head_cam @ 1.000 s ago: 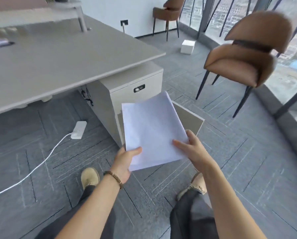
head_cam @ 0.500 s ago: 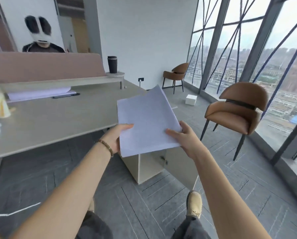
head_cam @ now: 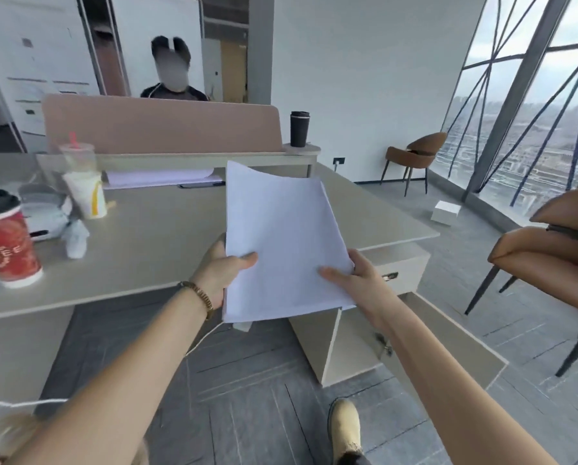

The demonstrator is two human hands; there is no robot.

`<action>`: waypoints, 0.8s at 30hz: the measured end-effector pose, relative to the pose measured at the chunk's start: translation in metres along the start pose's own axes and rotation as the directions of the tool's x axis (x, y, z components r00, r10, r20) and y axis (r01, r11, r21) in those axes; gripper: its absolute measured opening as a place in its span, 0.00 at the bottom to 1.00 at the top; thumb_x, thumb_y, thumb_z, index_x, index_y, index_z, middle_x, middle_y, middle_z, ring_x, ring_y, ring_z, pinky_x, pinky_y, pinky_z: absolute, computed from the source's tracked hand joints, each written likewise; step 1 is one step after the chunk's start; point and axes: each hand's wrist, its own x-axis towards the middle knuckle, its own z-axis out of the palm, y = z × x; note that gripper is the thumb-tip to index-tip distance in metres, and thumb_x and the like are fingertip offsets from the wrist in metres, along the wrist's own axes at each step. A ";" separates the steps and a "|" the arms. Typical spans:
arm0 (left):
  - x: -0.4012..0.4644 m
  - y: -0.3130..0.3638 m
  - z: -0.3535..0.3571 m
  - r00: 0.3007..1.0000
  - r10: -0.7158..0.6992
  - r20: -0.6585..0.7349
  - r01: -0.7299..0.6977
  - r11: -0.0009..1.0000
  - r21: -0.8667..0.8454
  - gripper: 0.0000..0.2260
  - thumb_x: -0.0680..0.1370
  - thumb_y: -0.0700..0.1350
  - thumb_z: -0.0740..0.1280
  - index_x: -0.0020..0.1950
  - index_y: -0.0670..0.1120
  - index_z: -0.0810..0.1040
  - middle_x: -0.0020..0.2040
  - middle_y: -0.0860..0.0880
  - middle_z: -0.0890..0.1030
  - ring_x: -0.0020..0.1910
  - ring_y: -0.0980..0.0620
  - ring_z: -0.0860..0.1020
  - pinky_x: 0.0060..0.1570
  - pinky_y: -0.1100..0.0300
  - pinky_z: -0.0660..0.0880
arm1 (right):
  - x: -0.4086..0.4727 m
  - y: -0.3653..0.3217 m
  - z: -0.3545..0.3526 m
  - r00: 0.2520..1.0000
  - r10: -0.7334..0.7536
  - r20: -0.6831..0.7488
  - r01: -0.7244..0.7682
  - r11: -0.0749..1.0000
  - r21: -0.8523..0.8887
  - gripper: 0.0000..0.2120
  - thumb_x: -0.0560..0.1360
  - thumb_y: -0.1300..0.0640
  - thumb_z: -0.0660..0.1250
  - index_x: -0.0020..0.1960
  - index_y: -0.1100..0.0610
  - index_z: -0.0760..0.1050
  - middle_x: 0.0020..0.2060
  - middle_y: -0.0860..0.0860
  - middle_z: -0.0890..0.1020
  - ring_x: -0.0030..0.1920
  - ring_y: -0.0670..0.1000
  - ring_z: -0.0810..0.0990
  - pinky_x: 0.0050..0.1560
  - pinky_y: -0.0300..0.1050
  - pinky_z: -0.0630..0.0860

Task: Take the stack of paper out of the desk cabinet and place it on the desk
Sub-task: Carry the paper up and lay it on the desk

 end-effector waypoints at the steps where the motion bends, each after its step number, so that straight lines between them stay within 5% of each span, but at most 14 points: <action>1: 0.009 -0.006 -0.009 1.000 0.016 -0.022 -0.016 1.000 0.005 0.20 0.75 0.31 0.70 0.66 0.43 0.75 0.58 0.45 0.84 0.55 0.43 0.83 0.48 0.53 0.79 | 0.016 0.005 0.005 0.999 0.023 0.027 -0.023 1.000 -0.007 0.23 0.70 0.55 0.77 0.62 0.54 0.74 0.56 0.51 0.85 0.53 0.52 0.86 0.54 0.50 0.82; 7: 0.054 -0.037 -0.045 0.992 0.057 -0.117 -0.057 0.998 0.000 0.21 0.75 0.31 0.70 0.66 0.46 0.75 0.56 0.49 0.84 0.51 0.51 0.83 0.52 0.54 0.79 | 0.102 0.017 0.044 0.993 0.049 0.111 -0.050 0.999 0.014 0.24 0.72 0.54 0.76 0.62 0.58 0.70 0.58 0.55 0.83 0.55 0.56 0.85 0.56 0.57 0.82; 14: 0.091 -0.041 -0.062 0.984 0.016 -0.178 -0.022 0.999 -0.033 0.17 0.76 0.34 0.71 0.64 0.43 0.77 0.54 0.49 0.85 0.52 0.47 0.84 0.52 0.52 0.79 | 0.151 0.011 0.080 0.998 -0.054 -0.009 0.053 0.992 -0.114 0.24 0.69 0.46 0.71 0.58 0.58 0.69 0.55 0.57 0.82 0.54 0.61 0.83 0.57 0.66 0.79; 18: 0.109 -0.024 -0.064 0.982 0.039 -0.187 -0.040 0.999 -0.003 0.17 0.76 0.34 0.71 0.64 0.43 0.77 0.56 0.47 0.85 0.53 0.47 0.84 0.55 0.48 0.79 | 0.170 0.002 0.083 0.996 -0.089 -0.009 0.088 0.992 -0.094 0.20 0.72 0.49 0.70 0.59 0.57 0.70 0.55 0.54 0.83 0.54 0.59 0.84 0.56 0.65 0.79; 24: 0.138 0.020 -0.059 0.966 0.196 -0.169 -0.188 0.980 0.063 0.18 0.76 0.33 0.70 0.62 0.49 0.77 0.54 0.54 0.85 0.50 0.57 0.84 0.46 0.62 0.79 | 0.196 -0.032 0.088 0.992 -0.119 -0.032 0.118 0.993 -0.026 0.14 0.76 0.53 0.63 0.55 0.61 0.65 0.48 0.56 0.79 0.47 0.56 0.78 0.49 0.56 0.77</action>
